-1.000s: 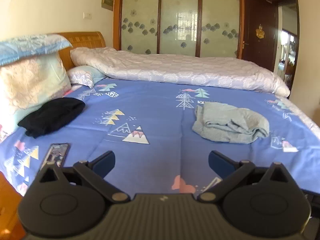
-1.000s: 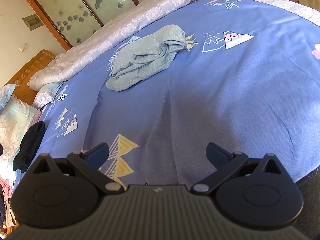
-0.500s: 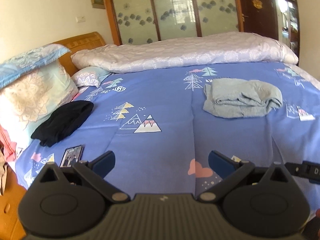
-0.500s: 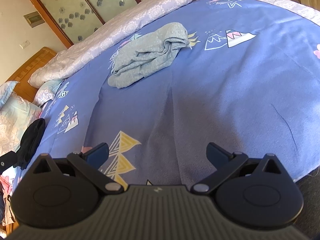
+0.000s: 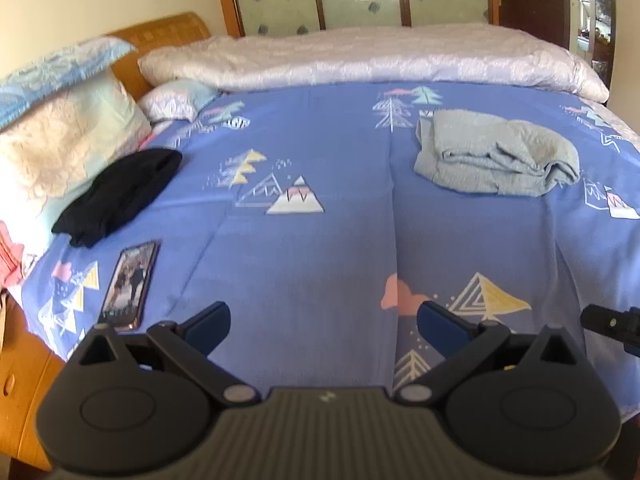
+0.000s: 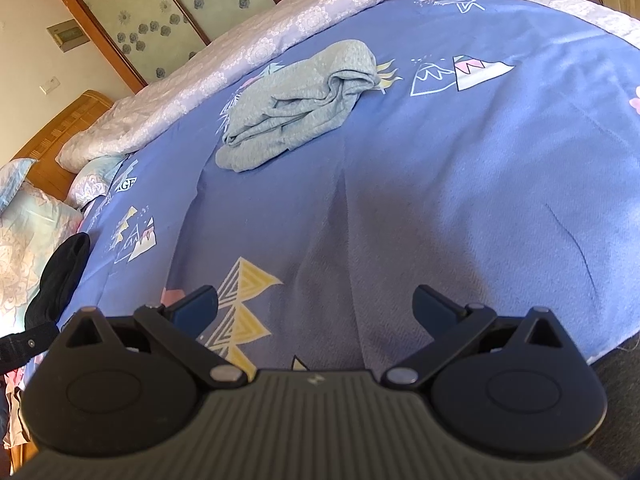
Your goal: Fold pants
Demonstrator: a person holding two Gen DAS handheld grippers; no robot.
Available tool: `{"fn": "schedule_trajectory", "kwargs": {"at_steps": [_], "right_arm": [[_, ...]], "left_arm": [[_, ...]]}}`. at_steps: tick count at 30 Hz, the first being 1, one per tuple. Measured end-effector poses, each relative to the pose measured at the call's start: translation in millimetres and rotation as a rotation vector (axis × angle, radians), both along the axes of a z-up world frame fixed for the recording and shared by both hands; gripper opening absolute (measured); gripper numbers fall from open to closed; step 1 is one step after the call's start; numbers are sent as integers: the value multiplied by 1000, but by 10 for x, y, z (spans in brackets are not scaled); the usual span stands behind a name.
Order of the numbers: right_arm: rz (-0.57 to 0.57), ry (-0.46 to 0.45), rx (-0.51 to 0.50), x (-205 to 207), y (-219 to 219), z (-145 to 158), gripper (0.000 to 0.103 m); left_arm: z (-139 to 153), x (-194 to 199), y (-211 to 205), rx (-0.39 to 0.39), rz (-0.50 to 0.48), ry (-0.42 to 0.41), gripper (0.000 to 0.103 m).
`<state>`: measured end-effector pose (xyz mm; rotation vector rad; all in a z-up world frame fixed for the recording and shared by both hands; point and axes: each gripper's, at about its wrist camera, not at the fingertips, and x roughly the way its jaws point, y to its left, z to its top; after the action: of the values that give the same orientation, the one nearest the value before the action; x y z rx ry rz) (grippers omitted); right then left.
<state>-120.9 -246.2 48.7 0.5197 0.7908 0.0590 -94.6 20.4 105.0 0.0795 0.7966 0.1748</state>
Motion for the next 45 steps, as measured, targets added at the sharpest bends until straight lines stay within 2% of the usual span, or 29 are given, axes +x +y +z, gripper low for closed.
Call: {"fn": "schedule_trajectory", "kwargs": {"at_steps": [4,20,33,45], "right_arm": [[-1,4,2,0,7,-8,103],[-3,10,5,-6,24,-36,103],[-2,12,5,-4,29,-38,103],[-3,10,5,-3,25,-43,103]], "left_arm": [[-41,23,30,-14,7,30,103],[-36,53,-6,14,-3,32,103],[15,43,-22,38,-14,-10,103],[143,3,-37,47,-25,-94,103]]}}
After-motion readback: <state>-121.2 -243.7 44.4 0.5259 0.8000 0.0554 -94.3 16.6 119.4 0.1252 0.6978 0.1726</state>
